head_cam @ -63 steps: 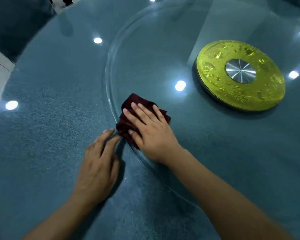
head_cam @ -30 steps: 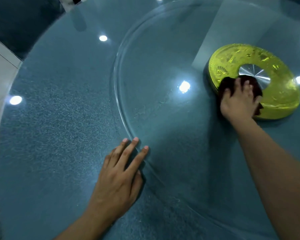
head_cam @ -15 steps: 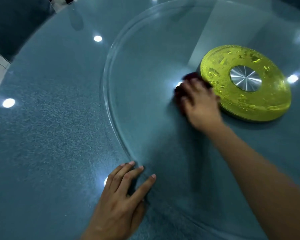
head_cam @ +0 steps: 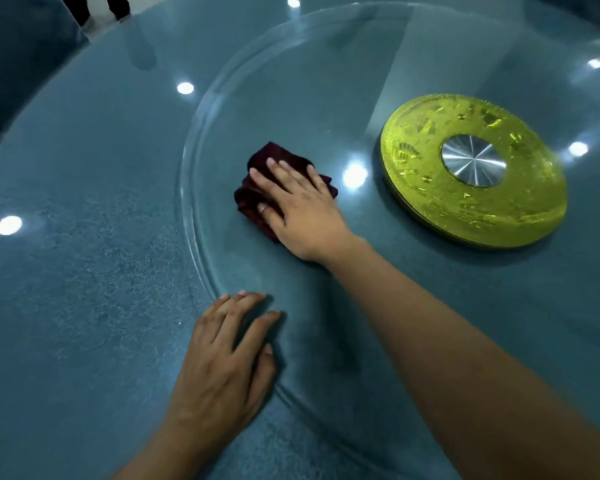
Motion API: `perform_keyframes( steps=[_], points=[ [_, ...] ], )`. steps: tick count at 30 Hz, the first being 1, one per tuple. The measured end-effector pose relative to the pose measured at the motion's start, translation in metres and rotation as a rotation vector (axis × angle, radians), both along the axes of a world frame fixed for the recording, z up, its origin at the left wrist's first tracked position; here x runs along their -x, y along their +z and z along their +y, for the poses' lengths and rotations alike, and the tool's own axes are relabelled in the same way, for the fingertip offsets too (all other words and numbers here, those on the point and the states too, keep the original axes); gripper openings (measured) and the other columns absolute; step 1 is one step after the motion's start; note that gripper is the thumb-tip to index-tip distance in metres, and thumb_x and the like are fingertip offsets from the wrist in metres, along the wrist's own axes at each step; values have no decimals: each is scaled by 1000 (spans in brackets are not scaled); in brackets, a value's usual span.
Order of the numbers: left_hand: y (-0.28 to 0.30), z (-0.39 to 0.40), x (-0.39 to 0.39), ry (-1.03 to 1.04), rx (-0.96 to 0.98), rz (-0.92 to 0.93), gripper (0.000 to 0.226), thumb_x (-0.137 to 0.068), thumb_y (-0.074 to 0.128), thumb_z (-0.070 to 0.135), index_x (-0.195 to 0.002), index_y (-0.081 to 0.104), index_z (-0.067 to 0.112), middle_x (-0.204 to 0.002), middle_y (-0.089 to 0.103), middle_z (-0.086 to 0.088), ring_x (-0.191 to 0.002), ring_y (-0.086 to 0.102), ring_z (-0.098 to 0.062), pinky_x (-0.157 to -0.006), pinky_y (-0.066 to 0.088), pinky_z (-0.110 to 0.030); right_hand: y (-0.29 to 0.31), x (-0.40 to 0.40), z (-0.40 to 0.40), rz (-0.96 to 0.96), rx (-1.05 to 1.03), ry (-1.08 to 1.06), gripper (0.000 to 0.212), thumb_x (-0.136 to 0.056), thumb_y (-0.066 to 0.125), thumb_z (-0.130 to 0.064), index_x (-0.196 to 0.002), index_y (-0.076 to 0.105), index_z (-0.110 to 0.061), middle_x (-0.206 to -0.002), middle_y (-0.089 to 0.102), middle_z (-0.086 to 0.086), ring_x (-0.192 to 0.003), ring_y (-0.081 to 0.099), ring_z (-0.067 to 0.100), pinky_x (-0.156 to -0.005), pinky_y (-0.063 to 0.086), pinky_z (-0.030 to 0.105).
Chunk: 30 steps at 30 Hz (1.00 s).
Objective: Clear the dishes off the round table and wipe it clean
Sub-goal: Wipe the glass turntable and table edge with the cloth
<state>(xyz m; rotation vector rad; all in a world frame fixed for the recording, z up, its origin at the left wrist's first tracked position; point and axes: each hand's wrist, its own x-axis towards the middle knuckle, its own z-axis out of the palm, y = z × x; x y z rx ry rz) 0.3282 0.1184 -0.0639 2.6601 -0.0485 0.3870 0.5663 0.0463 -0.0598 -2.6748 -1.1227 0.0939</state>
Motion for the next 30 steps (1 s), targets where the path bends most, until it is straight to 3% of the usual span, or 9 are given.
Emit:
perform_keyframes(
  steps=[2, 7, 9, 12, 19, 21, 23, 26, 30],
  points=[
    [0, 2, -5, 13, -10, 12, 34, -92, 53, 21, -120, 71, 11, -137, 59, -10, -128, 54, -32, -110, 39, -48, -2, -18, -41, -26, 1, -166, 56, -104, 32, -47, -158, 20, -38, -167, 14, -4, -154, 10, 13, -124, -4, 43],
    [5, -4, -46, 55, -1, 20, 35, -94, 49, 26, -119, 70, 13, -134, 59, -9, -116, 57, -34, -101, 40, -47, 4, -84, -226, 64, 46, -1048, 60, -103, 25, -47, -160, 15, -29, -168, 7, 4, -155, 5, 20, -121, -3, 61],
    [8, -11, -78, 83, -20, 43, 37, -92, 49, 27, -120, 68, 12, -133, 58, -13, -116, 55, -37, -100, 41, -49, 10, -91, -263, 93, 41, -1191, 62, -103, 25, -46, -160, 14, -25, -168, 8, 6, -155, 5, 21, -121, -2, 61],
    [11, -28, -134, 80, -46, 88, 40, -90, 48, 27, -123, 65, 12, -133, 56, -15, -118, 54, -38, -101, 40, -50, 4, -100, -249, 57, 78, -1133, 62, -104, 25, -45, -161, 11, -25, -168, 7, 7, -155, 4, 21, -122, -4, 56],
    [12, -58, -241, -28, -149, 106, 44, -89, 40, 29, -125, 62, 14, -132, 56, -13, -120, 54, -37, -103, 42, -50, 1, -161, -112, -58, 45, -166, 57, -101, 34, -46, -157, 27, -36, -165, 23, -2, -152, 18, 15, -124, 2, 46],
    [8, -59, -250, -41, -160, 99, 44, -91, 40, 29, -125, 63, 13, -130, 57, -13, -119, 54, -37, -104, 42, -49, 2, -198, -103, -46, 57, -84, 54, -103, 35, -46, -156, 25, -39, -166, 21, -4, -153, 16, 13, -125, 2, 45],
    [3, -60, -251, -45, -139, 51, 42, -91, 43, 26, -123, 65, 10, -129, 59, -14, -118, 55, -38, -105, 41, -50, 0, -240, -120, -41, 51, -249, 54, -105, 32, -47, -157, 22, -40, -167, 17, -3, -153, 13, 13, -124, 1, 46],
    [-3, -61, -248, -37, -111, 11, 41, -93, 45, 25, -123, 67, 9, -130, 61, -14, -123, 55, -38, -108, 40, -52, -3, -294, -189, -32, 32, -729, 56, -103, 29, -47, -158, 23, -33, -167, 15, 5, -154, 10, 19, -123, 0, 53],
    [-10, -63, -250, -21, -105, -45, 42, -93, 45, 26, -122, 69, 9, -132, 61, -15, -124, 54, -39, -111, 37, -51, 7, -325, -284, 120, 28, -1215, 62, -102, 23, -48, -160, 14, -28, -169, 3, 5, -155, 1, 21, -122, -5, 56]
  ],
)
